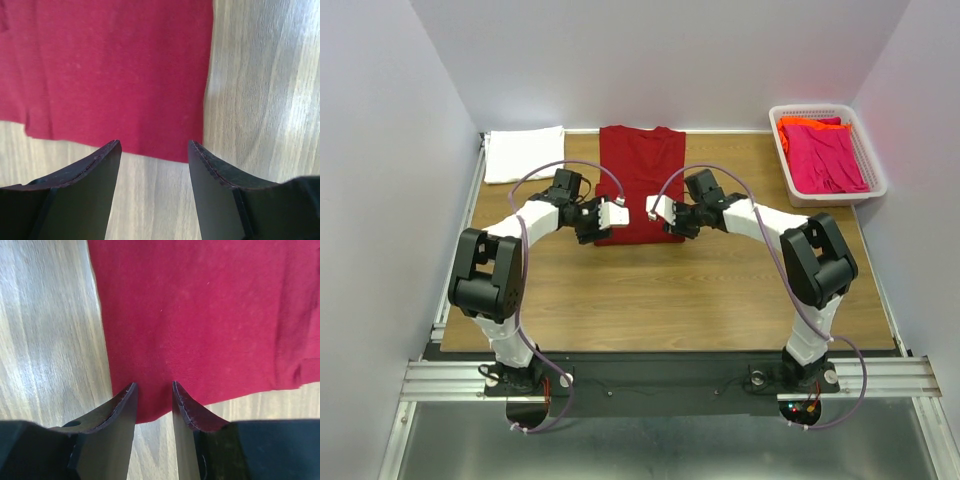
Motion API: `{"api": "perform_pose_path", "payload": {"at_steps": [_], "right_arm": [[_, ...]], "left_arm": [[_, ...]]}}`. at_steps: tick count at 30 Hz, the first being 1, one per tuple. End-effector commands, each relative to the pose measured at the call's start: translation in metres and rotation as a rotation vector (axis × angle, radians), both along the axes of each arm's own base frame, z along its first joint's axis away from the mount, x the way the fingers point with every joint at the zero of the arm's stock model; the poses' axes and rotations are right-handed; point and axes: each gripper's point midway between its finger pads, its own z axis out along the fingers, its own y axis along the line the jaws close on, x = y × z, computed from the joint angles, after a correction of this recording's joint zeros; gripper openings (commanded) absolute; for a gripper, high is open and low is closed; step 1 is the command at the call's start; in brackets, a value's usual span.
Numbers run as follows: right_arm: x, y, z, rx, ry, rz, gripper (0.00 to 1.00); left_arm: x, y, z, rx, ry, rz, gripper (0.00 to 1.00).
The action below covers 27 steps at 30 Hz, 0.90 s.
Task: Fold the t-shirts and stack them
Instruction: Fold the tshirt
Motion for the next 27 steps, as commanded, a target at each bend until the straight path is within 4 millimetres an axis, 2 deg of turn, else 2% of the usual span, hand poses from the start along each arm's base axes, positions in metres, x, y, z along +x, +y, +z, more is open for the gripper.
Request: {"api": "perform_pose_path", "payload": {"at_steps": [1,3,8,13,17,22,27], "right_arm": [[0.003,0.016,0.009,0.048,-0.032,0.027,0.39],[0.000,0.015,0.002,0.040,-0.025,0.034,0.39],[-0.009,0.006,-0.029,-0.020,0.011,0.041,0.37],[-0.016,0.000,-0.042,-0.046,0.027,0.050,0.35],[-0.016,-0.001,-0.027,-0.035,0.001,0.034,0.35],[-0.023,-0.003,0.005,0.010,-0.045,0.034,0.38],[-0.026,-0.004,0.018,0.026,-0.057,0.035,0.42]], "left_arm": [[0.002,-0.006,-0.003,0.005,-0.024,-0.027,0.67],[0.001,-0.006,-0.011,0.016,-0.013,-0.035,0.66],[-0.003,-0.005,-0.026,0.055,0.004,-0.054,0.62],[-0.007,-0.007,-0.033,0.083,0.024,-0.069,0.55],[-0.011,-0.003,-0.036,0.109,0.058,-0.071,0.51],[-0.015,-0.003,-0.018,0.088,0.021,-0.083,0.52],[-0.020,-0.006,-0.007,0.060,0.020,-0.095,0.55]]}}
